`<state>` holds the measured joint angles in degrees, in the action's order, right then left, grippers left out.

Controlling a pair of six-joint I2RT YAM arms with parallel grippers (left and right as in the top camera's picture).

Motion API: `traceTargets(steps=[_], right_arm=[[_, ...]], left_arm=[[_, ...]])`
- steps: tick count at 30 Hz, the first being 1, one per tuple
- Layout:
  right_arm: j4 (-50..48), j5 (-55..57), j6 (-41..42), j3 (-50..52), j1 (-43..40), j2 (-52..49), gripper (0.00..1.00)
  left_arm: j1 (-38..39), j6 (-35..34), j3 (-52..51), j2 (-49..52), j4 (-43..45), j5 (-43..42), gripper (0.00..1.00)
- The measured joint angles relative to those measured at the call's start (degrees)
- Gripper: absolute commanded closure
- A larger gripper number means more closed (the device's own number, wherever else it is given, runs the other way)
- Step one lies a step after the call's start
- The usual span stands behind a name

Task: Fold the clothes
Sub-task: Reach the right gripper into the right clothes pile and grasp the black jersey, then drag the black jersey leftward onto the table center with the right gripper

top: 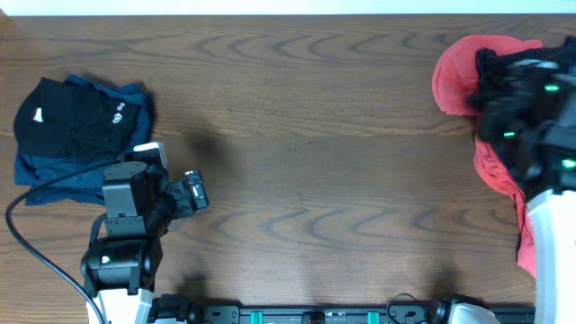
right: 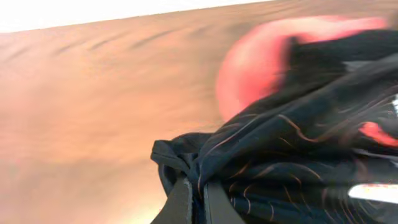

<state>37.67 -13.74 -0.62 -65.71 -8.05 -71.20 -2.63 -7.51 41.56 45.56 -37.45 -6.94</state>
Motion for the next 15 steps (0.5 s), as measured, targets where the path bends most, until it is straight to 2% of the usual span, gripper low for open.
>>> traceTargets(steps=[8, 10, 15], right_arm=[[1.2, -3.1, -0.4, 2.0, 20.4, -6.4, 0.99], [-1.4, -3.3, -1.3, 2.3, 24.3, -8.2, 0.97], [-16.2, -2.3, -3.5, 2.6, 32.1, -12.2, 0.99]], left_arm=[[0.0, 0.0, 0.0, 0.0, 0.0, 0.0, 0.02], [0.0, 0.0, 0.0, 0.0, 0.0, 0.0, 0.02], [0.0, 0.0, 0.1, 0.1, 0.1, 0.0, 0.02]])
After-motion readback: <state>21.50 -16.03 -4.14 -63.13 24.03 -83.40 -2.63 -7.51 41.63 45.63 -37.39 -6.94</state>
